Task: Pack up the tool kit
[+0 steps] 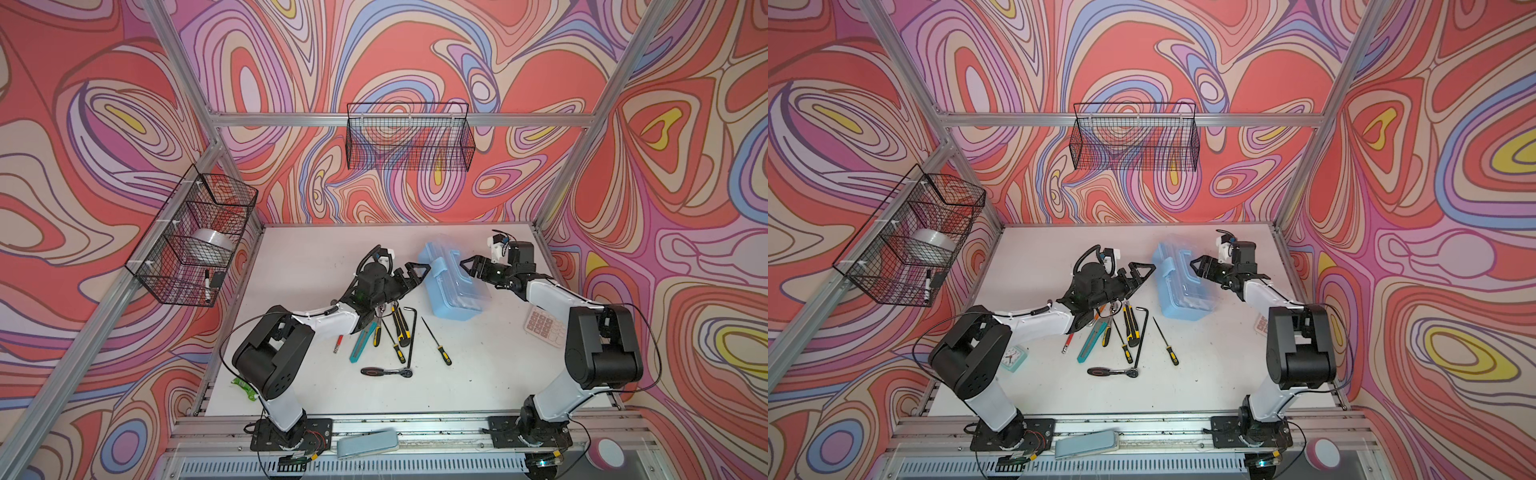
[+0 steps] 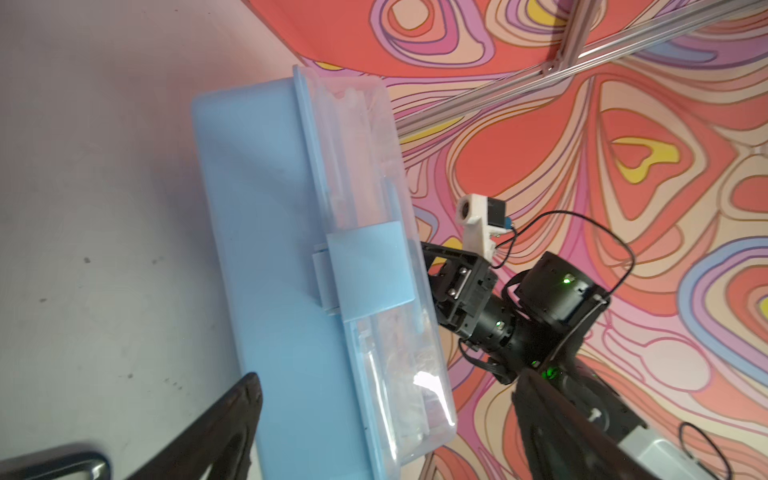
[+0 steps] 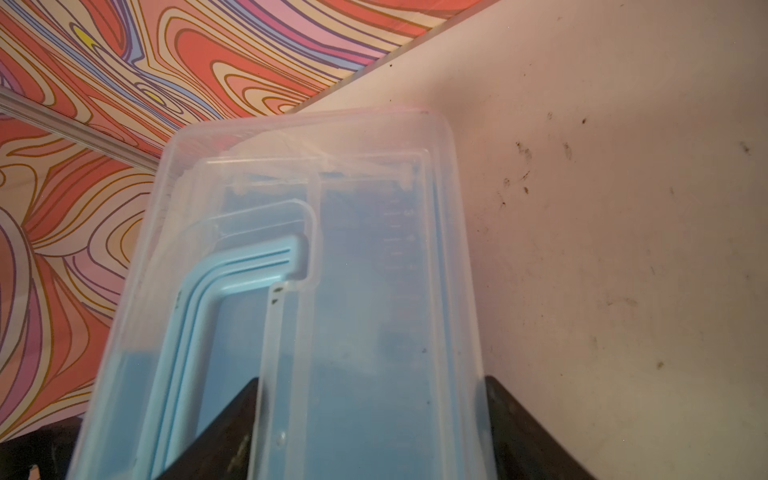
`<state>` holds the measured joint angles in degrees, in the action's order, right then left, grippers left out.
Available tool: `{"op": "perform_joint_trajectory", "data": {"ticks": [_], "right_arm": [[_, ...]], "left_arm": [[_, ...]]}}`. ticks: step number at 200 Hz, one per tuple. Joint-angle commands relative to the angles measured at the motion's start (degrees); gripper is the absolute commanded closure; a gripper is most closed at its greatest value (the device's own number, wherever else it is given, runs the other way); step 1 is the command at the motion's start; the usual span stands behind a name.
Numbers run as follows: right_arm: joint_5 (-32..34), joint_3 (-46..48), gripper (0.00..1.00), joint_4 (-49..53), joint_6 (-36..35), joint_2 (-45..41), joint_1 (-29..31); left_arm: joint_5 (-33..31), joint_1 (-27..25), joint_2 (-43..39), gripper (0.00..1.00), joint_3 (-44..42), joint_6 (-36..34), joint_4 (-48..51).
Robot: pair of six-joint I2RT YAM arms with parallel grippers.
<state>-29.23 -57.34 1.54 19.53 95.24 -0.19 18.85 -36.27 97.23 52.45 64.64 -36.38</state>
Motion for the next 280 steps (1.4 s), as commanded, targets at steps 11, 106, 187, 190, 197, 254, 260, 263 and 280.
{"op": "perform_joint_trajectory", "data": {"ticks": [11,106,187,190,197,254,260,263,280], "right_arm": [[6.3,0.6,0.67,8.9,-2.0,0.9,-0.3],[9.2,-3.6,0.68,12.9,-4.1,0.7,0.2],[14.7,-7.4,0.69,17.1,-7.0,2.5,3.1],[14.8,-7.5,0.69,17.1,-7.0,2.7,3.3],[15.0,-7.7,0.69,17.2,-7.0,2.9,3.6],[17.5,-9.3,0.70,19.1,-7.8,3.5,5.8],[17.2,-9.3,0.70,18.9,-7.5,3.4,5.7],[17.2,-9.3,0.70,19.0,-7.4,3.4,5.8],[16.1,-9.6,0.70,19.3,-7.2,3.0,5.9]], "left_arm": [[-3.5,0.4,-3.4,0.04,3.6,-9.7,16.0],[-12.3,-1.8,-1.4,0.03,13.9,-25.7,39.1],[-14.7,-2.8,-0.4,0.02,15.9,-29.1,43.1],[-14.6,-2.8,-0.4,0.02,15.9,-29.1,43.1],[-14.5,-2.8,-0.4,0.02,15.8,-29.1,43.1],[-14.2,-2.8,-0.7,0.02,14.8,-29.2,43.2],[-14.1,-2.8,-0.7,0.02,14.7,-29.2,43.0],[-13.9,-2.8,-0.7,0.02,14.7,-29.3,43.0],[-12.7,-2.8,-0.4,0.03,14.9,-30.1,42.9]]}}
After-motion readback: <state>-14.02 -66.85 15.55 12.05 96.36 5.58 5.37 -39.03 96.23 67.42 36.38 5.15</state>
